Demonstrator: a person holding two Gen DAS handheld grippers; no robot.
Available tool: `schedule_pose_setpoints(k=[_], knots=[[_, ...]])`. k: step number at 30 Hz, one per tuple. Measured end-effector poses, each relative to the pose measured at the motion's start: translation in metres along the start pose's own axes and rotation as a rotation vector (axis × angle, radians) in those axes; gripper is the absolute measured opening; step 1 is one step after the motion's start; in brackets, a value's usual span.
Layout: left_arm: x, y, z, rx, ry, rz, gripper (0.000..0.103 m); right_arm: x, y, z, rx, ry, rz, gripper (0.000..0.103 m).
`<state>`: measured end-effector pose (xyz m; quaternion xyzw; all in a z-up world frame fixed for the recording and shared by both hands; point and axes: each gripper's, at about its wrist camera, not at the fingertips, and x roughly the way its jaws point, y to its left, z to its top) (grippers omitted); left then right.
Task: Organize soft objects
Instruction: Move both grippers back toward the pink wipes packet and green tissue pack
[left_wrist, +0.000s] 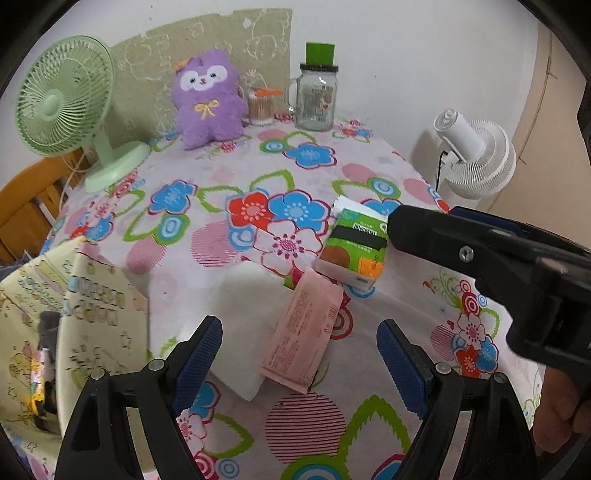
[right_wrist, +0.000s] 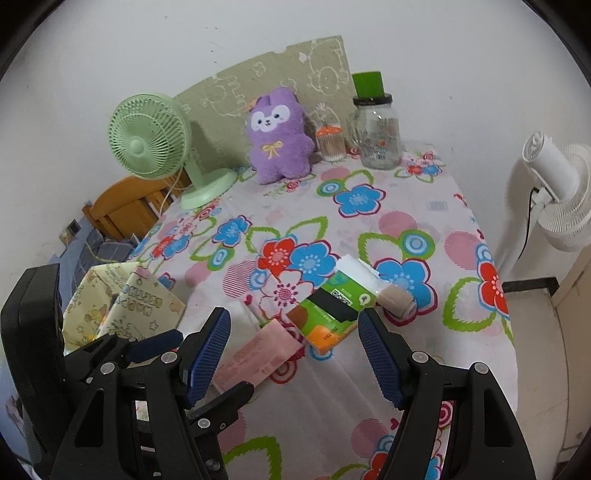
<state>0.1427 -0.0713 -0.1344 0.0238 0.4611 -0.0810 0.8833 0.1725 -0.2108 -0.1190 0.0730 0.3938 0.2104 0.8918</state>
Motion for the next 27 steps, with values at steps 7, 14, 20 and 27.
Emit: schedule_pose_setpoints(k=[7, 14, 20, 27], knots=[[0.021, -0.003, -0.001, 0.015, 0.043, -0.001, 0.087, 0.013, -0.009, -0.003, 0.018, 0.021, -0.002, 0.074], [0.039, -0.004, 0.000, 0.027, 0.069, -0.002, 0.087, 0.024, -0.023, -0.003, 0.033, 0.037, -0.018, 0.074], [0.049, -0.008, 0.002, 0.057, 0.068, 0.015, 0.091, 0.034, -0.033, -0.001, 0.039, 0.043, -0.027, 0.074], [0.053, -0.005, 0.002, 0.068, 0.054, 0.032, 0.079, 0.052, -0.039, 0.002, 0.054, 0.070, -0.030, 0.074]])
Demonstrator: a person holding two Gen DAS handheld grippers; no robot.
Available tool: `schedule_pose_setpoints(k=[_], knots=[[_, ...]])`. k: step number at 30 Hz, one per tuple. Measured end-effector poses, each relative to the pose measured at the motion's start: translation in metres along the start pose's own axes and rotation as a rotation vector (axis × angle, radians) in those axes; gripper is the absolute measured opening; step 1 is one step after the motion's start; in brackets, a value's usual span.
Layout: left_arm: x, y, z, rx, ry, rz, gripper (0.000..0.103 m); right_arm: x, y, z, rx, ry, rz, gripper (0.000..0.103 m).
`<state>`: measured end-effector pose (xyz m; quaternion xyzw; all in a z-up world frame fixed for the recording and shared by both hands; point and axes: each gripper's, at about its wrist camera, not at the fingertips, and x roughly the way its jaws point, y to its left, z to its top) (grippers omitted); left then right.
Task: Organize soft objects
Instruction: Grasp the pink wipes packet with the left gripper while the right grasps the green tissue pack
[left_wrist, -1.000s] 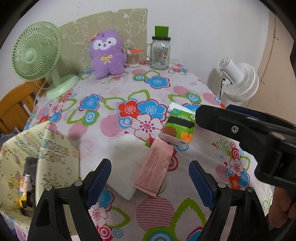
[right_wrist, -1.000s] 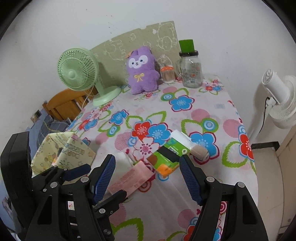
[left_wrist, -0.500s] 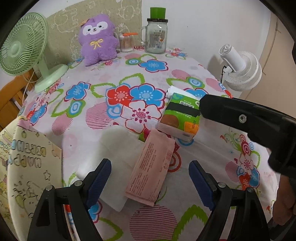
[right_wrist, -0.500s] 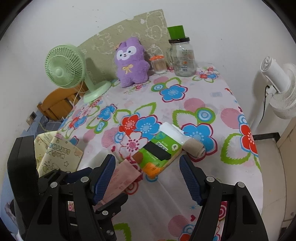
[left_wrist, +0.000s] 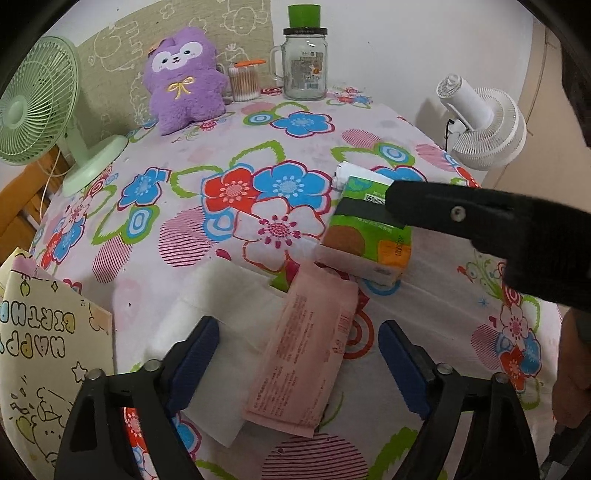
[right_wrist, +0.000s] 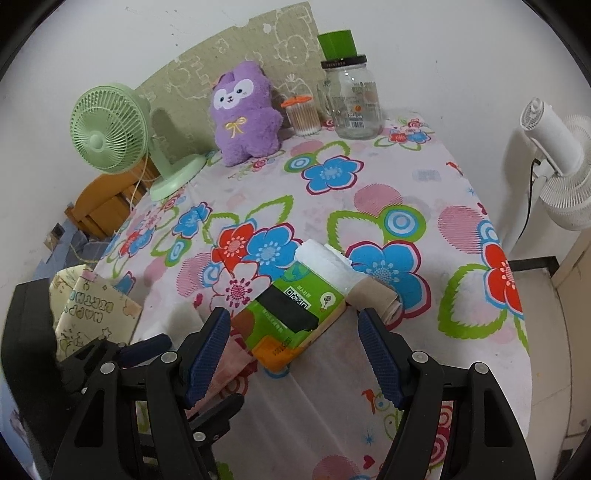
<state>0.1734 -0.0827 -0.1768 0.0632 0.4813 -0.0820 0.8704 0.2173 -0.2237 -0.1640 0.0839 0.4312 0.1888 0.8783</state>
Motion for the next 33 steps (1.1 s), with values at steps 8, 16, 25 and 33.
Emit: schedule_pose_setpoints(k=[8, 16, 25, 33], knots=[[-0.002, 0.007, -0.002, 0.032, -0.006, 0.027, 0.057, 0.016, 0.007, 0.005, 0.000, 0.023, -0.012, 0.074], [-0.008, 0.012, -0.002, 0.017, 0.008, -0.031, 0.028, 0.042, 0.010, 0.005, 0.030, 0.081, -0.062, 0.074], [-0.015, 0.030, -0.003, -0.058, 0.030, -0.126, 0.011, 0.050, 0.011, 0.004, 0.027, 0.077, -0.114, 0.071], [-0.023, 0.032, -0.005, -0.061, 0.020, -0.151, 0.009, 0.047, 0.017, 0.004, 0.011, 0.069, -0.097, 0.042]])
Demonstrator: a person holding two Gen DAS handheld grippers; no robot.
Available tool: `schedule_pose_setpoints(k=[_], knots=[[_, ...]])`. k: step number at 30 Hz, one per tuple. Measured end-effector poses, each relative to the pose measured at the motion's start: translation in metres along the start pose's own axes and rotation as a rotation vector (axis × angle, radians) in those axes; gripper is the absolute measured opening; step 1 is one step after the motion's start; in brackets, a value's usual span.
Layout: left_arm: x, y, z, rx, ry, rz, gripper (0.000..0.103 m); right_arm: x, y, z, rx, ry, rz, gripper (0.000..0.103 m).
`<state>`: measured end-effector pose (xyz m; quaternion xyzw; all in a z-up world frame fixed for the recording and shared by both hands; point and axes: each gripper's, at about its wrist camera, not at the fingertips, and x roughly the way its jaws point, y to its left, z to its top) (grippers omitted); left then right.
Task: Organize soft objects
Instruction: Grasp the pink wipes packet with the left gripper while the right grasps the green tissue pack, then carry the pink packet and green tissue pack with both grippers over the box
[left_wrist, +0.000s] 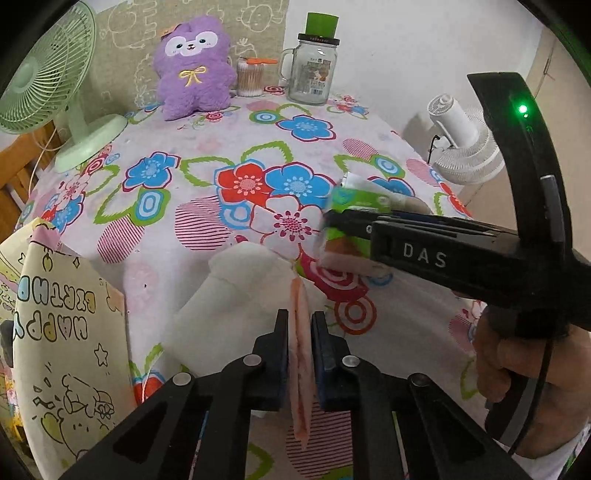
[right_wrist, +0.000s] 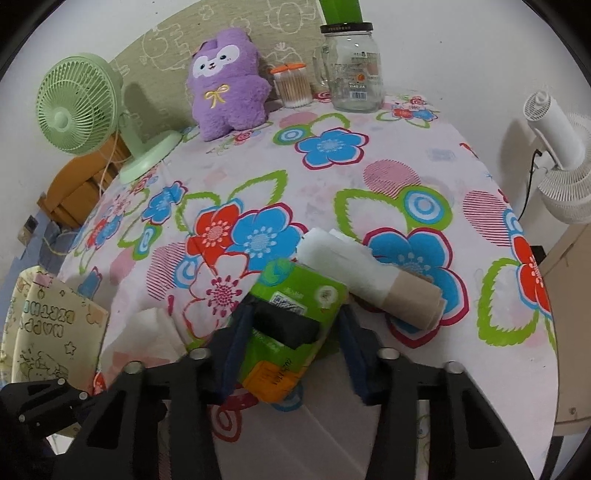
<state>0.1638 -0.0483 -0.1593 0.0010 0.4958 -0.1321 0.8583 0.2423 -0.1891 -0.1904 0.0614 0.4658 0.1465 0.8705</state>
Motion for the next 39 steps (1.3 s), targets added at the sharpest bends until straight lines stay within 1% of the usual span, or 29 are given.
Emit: schedule_pose_setpoints(k=[1, 3, 5, 8, 10, 12, 13, 14, 19, 20, 21, 22, 24, 30, 34, 39], knots=[[-0.002, 0.000, 0.000, 0.001, -0.003, -0.002, 0.009, -0.001, -0.001, 0.000, 0.007, -0.002, 0.002, 0.040], [-0.004, 0.000, 0.000, 0.005, -0.008, 0.001, 0.009, -0.003, -0.002, 0.001, 0.018, -0.008, 0.007, 0.033], [-0.006, 0.001, 0.000, 0.003, -0.013, 0.000, 0.009, -0.004, -0.003, 0.001, 0.030, -0.010, 0.010, 0.029], [-0.008, 0.001, -0.001, 0.002, -0.018, -0.006, 0.008, -0.004, -0.003, 0.001, 0.048, 0.000, 0.023, 0.030], [-0.007, 0.001, -0.002, 0.001, -0.016, -0.004, 0.008, 0.001, -0.004, 0.001, 0.080, 0.025, 0.027, 0.038], [-0.007, 0.002, -0.002, 0.000, -0.013, -0.001, 0.008, 0.004, -0.001, 0.002, 0.080, 0.045, 0.013, 0.070], [-0.007, 0.001, -0.003, 0.000, -0.014, 0.000, 0.008, 0.006, 0.001, 0.001, 0.075, 0.049, 0.009, 0.074], [-0.007, 0.002, -0.003, -0.001, -0.016, 0.001, 0.008, 0.006, 0.004, 0.001, 0.071, 0.049, 0.011, 0.075], [-0.009, 0.002, -0.003, -0.003, -0.019, 0.004, 0.008, 0.013, 0.020, 0.001, 0.019, 0.046, -0.016, 0.075], [-0.009, 0.002, -0.003, -0.003, -0.020, 0.003, 0.008, 0.014, 0.023, 0.000, 0.000, 0.040, -0.036, 0.072], [-0.009, 0.002, -0.003, -0.002, -0.020, 0.003, 0.008, 0.014, 0.025, -0.001, -0.013, 0.033, -0.051, 0.066], [-0.010, 0.003, -0.004, -0.004, -0.021, 0.005, 0.008, 0.014, 0.024, -0.002, -0.014, 0.030, -0.053, 0.066], [-0.011, 0.006, -0.004, -0.010, -0.023, 0.007, 0.008, 0.012, 0.020, -0.002, 0.006, 0.024, -0.040, 0.063], [-0.018, 0.009, -0.002, -0.020, -0.039, 0.004, 0.008, 0.004, 0.012, -0.002, 0.042, 0.021, -0.018, 0.058], [-0.026, 0.010, -0.001, -0.021, -0.056, 0.001, 0.008, -0.006, 0.011, -0.002, 0.056, 0.004, -0.009, 0.058], [-0.040, 0.011, -0.002, -0.028, -0.082, -0.002, 0.008, -0.025, 0.020, 0.001, 0.043, -0.027, 0.005, 0.058]])
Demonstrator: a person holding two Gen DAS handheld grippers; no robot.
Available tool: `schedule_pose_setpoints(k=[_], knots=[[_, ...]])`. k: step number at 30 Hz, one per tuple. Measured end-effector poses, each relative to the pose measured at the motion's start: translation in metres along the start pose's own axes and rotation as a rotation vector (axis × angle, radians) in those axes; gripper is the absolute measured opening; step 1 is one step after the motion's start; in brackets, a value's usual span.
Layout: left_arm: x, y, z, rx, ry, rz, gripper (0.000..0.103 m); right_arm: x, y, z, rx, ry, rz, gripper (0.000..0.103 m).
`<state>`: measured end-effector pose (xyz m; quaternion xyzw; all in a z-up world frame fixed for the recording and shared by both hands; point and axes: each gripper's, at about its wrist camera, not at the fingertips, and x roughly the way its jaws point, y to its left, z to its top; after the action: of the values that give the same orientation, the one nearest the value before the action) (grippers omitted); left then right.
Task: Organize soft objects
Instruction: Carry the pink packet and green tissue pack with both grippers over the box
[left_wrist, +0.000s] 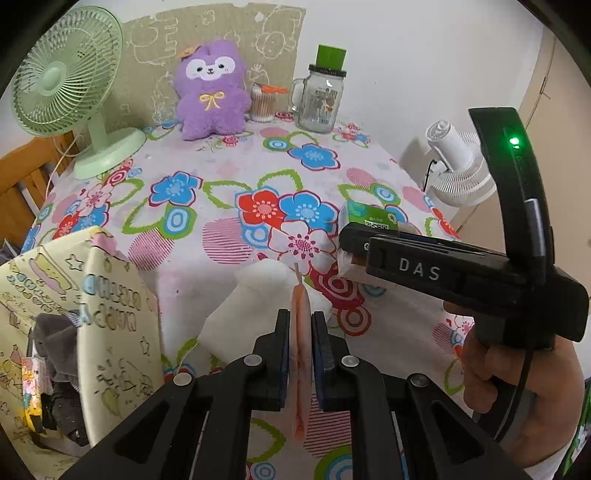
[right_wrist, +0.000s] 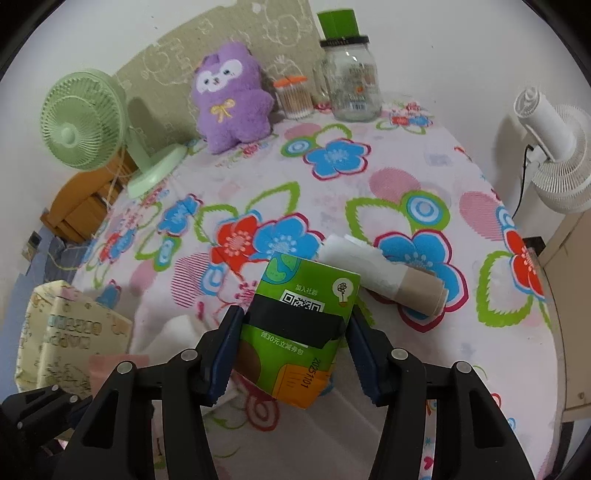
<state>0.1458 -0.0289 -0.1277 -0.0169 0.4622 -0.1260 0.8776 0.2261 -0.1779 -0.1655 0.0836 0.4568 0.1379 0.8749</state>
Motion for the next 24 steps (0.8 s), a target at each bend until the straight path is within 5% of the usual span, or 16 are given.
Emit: schedule_pose_setpoints(k=[24], knots=[[-0.105, 0.047, -0.013, -0.091, -0.197, 0.058, 0.009, -0.079, 0.115, 0.000, -0.188, -0.114, 0.134, 0.058]])
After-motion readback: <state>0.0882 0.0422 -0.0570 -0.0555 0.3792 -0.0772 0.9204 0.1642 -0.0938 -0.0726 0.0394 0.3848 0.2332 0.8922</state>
